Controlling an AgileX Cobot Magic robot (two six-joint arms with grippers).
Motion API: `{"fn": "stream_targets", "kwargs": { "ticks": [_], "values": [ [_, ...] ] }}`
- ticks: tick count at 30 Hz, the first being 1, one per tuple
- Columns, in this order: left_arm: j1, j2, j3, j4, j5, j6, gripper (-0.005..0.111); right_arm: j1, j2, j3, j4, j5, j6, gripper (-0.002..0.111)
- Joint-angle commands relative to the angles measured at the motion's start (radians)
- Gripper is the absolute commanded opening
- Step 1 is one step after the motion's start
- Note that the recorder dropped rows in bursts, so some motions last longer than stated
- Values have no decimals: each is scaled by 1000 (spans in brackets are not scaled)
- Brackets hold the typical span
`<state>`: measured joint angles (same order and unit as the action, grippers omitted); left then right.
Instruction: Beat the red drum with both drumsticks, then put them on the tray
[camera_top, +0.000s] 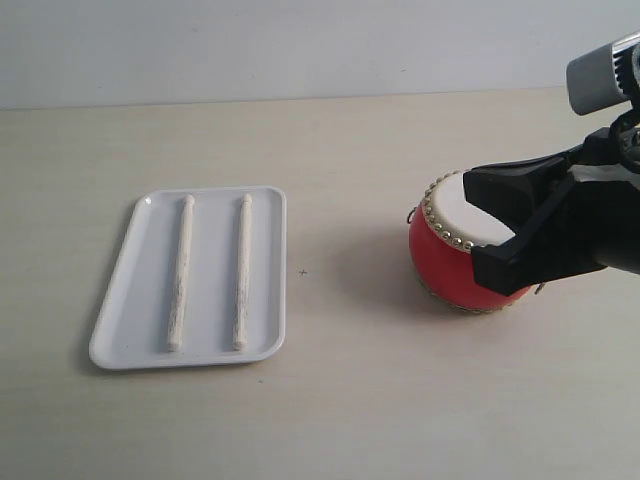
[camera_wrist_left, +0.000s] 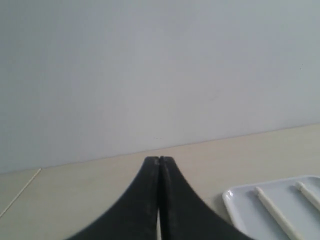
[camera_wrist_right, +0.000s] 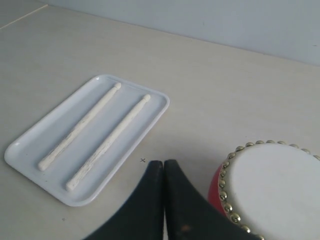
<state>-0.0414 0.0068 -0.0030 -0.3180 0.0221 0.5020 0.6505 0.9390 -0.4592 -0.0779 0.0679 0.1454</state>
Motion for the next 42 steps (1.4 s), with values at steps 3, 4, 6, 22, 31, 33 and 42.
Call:
{"fn": "stream_targets", "kwargs": {
  "ticks": [3,4,6,22,31,33,42],
  "values": [
    [1,-7,3,-22,2,-113,0,1,-6,3,-4,-10,-4,0],
    [1,-7,3,-23,2,-130,0,1,-6,3,-4,-10,-4,0],
    [1,-7,3,-27,2,-157,0,1,-6,3,-4,-10,-4,0],
    [1,-7,3,238,104,-441,0,1,-6,3,-4,-10,-4,0],
    [1,-7,3,273,106,-455,0,1,-6,3,-4,-10,-4,0],
    [1,-7,3,273,106,-455,0,1,-6,3,-4,-10,-4,0],
    [1,-7,3,273,106,-455,0,1,-6,3,-4,-10,-4,0]
  ]
}}
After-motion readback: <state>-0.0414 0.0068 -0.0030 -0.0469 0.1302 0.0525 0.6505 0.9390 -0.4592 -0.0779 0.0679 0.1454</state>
